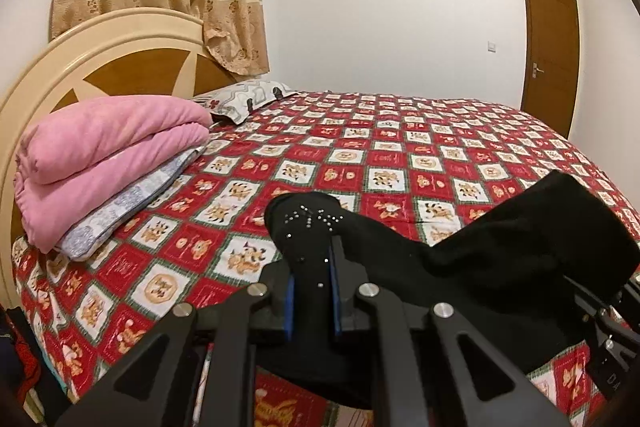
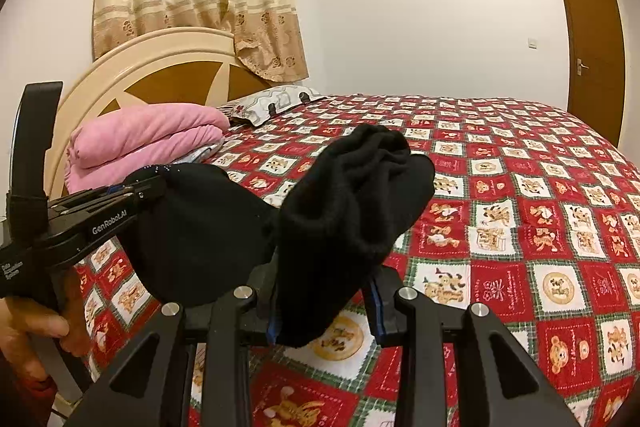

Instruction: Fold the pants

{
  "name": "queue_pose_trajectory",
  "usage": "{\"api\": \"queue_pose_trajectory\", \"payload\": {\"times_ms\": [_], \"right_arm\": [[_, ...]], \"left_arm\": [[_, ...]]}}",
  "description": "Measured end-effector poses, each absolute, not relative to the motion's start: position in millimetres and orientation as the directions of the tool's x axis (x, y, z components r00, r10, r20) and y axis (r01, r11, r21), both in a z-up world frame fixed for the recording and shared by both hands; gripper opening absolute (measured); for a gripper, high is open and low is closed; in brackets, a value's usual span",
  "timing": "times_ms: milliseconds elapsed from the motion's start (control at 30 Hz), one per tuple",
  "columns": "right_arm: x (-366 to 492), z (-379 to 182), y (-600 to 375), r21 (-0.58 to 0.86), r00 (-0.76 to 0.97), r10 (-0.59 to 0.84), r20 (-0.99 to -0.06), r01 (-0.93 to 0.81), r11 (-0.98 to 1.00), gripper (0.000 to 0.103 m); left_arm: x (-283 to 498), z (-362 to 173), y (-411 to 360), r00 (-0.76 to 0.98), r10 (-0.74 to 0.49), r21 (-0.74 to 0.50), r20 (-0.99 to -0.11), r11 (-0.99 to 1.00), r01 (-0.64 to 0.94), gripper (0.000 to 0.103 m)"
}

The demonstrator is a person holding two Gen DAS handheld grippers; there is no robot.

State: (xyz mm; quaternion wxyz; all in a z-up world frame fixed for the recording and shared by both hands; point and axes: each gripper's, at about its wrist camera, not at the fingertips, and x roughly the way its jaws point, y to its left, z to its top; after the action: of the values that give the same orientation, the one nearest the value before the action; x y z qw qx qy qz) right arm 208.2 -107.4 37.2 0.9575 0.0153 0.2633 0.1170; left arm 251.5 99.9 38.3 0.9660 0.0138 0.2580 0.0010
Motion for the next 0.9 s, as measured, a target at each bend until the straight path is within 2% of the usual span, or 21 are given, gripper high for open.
{"api": "queue_pose_trajectory", "payload": {"times_ms": [233,433,700,900], "right_arm": [[231.4,34.5,-115.9,0.112,0.838,0.223,-0.498,-0.193,0.975,0.035],[247.0,24.5,-118.9,0.126,0.838,0.212,-0.503,-0.172,0.977,0.035],[261.5,-38.7,-132.5,0.161,0.741,0.182,-0.646,-0.101,0.982,0.035],[265.1,-66.7,-141.2,0.168,0.692,0.179,-0.700,-0.083,0.982,0.035]], "left_arm": [[270.4,34.6,92.2,0.864,0.022,0.049,-0.503,0.999,0.003,0.014],[285.2,27.7,83.7,0.872,0.072,0.119,-0.484,0.993,-0.016,0.014],[305.2,-33.2,82.5,0.776,0.094,0.154,-0.623,0.988,0.004,0.014],[310.0,-56.4,89.9,0.731,0.094,0.149,-0.676,0.989,0.012,0.017]]}}
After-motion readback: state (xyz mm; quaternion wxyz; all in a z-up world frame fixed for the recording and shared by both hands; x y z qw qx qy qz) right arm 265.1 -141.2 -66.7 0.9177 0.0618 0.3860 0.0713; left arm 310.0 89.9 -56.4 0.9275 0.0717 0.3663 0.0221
